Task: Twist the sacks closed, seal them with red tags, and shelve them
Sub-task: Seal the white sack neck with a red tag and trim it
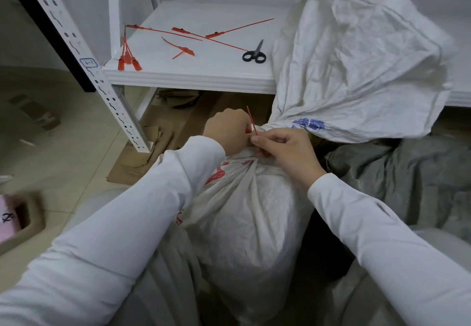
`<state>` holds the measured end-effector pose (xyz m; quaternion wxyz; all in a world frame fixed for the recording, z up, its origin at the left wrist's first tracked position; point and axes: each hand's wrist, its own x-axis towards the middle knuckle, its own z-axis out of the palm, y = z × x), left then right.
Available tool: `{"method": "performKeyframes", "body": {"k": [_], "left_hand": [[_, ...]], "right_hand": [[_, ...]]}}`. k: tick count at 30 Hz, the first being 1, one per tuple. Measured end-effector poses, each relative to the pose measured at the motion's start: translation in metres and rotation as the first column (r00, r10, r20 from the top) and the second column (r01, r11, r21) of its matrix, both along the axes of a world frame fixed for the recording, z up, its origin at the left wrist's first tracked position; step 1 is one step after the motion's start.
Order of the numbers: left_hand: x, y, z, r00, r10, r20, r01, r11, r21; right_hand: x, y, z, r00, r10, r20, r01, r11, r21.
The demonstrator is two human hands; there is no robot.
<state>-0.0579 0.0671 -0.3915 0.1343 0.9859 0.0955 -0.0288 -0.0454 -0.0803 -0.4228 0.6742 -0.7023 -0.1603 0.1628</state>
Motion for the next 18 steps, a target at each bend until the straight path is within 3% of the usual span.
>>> {"method": "performKeyframes", "body": {"k": [9, 15, 18], "left_hand": [[-0.003, 0.017, 0.014, 0.982, -0.127, -0.137, 0.09, 0.963, -0.253], [-0.007, 0.028, 0.017, 0.995, -0.039, -0.087, 0.019, 0.976, -0.218], [-0.007, 0.031, 0.018, 0.998, 0.02, -0.051, -0.034, 0.957, -0.287]], "right_hand": [[-0.003, 0.003, 0.006, 0.991, -0.081, -0.102, 0.087, 0.995, 0.049], [-0.002, 0.005, 0.001, 0.991, -0.111, -0.074, 0.109, 0.994, -0.028], [-0.001, 0.004, 0.0, 0.992, -0.117, -0.041, 0.114, 0.992, -0.055]]}}
